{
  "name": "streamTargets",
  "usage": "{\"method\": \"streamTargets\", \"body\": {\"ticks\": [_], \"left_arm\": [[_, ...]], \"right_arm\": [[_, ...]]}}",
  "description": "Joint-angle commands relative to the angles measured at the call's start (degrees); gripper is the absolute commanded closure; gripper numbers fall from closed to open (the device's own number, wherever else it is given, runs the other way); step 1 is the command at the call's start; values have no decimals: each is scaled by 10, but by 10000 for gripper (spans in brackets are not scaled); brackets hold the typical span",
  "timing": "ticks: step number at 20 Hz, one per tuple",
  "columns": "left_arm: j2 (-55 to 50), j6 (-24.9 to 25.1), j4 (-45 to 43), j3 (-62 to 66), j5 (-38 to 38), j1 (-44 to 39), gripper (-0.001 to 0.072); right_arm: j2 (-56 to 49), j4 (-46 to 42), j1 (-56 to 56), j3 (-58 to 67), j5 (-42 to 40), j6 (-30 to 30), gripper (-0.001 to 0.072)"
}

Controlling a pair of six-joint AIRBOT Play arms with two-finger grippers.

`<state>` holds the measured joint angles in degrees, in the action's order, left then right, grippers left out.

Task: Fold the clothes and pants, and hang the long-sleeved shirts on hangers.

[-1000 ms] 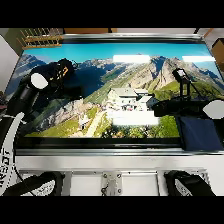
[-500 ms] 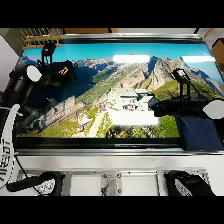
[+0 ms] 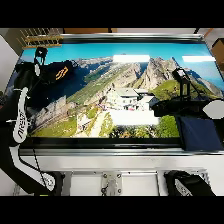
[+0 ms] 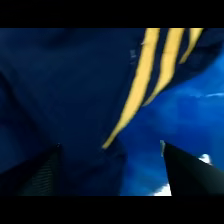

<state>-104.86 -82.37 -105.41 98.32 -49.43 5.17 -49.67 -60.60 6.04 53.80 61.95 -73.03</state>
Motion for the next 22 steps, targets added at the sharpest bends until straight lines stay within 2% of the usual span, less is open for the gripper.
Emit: {"method": "streamTargets", "body": {"ticks": [1,5,6,9,10,12,15,19,21,22], "left_arm": [[-60,-2,-45,37,14,18,0],[-87,-1,-46,48,59,25,0],[-92,-3,-46,48,66,26,42],[-93,-36,-46,48,67,26,514],[-88,-45,-46,48,62,26,704],[-61,-66,-45,48,56,14,705],[13,-63,-43,48,48,-39,705],[131,-43,-39,24,-30,-165,705],[187,-43,-28,-21,-76,-240,705],[214,-39,4,-51,-94,-278,704]], "right_arm": [[0,0,0,0,0,0,695],[0,0,0,0,0,0,695],[0,0,0,0,0,0,694],[0,0,0,0,0,0,695],[0,0,0,0,0,0,695],[0,0,0,0,0,0,694],[0,0,0,0,0,0,694],[-1,5,0,0,-2,-3,695],[-2,38,0,0,-2,-5,694],[-2,61,0,0,-2,-4,695]]}}
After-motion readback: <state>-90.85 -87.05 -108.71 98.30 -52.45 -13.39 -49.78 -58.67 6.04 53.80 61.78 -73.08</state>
